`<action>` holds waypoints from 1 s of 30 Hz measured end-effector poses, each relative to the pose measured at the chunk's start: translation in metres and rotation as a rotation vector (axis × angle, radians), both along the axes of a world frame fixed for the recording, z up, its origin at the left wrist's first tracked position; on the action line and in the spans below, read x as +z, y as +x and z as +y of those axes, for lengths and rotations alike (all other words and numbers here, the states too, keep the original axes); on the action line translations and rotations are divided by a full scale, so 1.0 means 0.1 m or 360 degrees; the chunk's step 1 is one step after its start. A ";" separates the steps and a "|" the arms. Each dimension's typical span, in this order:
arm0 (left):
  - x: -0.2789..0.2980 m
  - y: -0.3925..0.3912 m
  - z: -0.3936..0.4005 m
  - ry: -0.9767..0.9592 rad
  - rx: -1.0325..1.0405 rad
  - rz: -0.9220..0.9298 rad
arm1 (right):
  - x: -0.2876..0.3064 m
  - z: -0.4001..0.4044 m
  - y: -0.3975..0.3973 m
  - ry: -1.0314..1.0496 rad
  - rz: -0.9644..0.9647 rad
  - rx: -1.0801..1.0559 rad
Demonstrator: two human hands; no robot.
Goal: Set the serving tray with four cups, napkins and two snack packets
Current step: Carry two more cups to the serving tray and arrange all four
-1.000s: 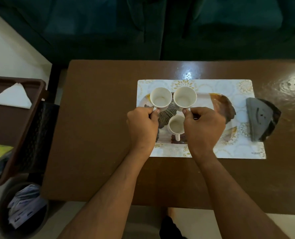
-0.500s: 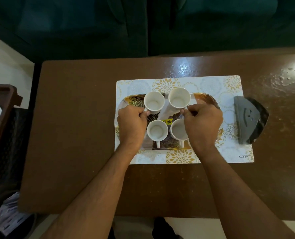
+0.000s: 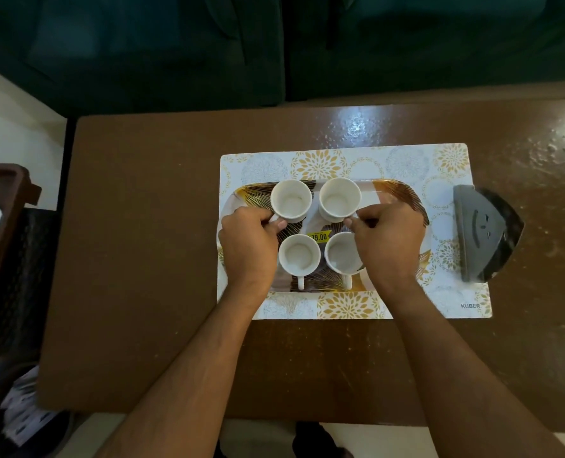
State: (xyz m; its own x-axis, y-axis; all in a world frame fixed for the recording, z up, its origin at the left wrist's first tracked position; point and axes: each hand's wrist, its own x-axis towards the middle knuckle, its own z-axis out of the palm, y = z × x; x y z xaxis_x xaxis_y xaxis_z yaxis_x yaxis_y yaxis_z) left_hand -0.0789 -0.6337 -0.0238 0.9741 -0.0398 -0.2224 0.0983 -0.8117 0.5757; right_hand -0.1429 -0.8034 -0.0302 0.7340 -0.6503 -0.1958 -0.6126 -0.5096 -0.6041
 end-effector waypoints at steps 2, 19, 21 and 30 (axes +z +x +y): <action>0.05 -0.01 -0.01 -0.0024 0.0065 -0.0024 | 0.02 0.00 0.01 0.0013 0.0029 0.0006; 0.06 0.16 -0.29 0.0174 -0.0272 -0.0207 | 0.18 0.12 0.31 -0.0375 0.0146 0.0376; 0.06 0.18 -0.28 0.0164 -0.0306 -0.0192 | 0.18 0.11 0.31 -0.0392 0.0161 0.0413; 0.07 0.16 -0.25 0.0005 -0.0524 -0.0050 | 0.18 0.13 0.29 -0.0314 0.0023 0.0533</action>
State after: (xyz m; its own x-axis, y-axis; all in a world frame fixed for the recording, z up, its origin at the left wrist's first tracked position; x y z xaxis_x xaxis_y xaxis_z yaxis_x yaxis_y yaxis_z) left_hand -0.0625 -0.6591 -0.0166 0.9154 -0.3530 -0.1934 -0.1873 -0.7988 0.5718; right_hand -0.1139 -0.7908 -0.0123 0.9103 -0.4011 -0.1027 -0.4002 -0.7885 -0.4670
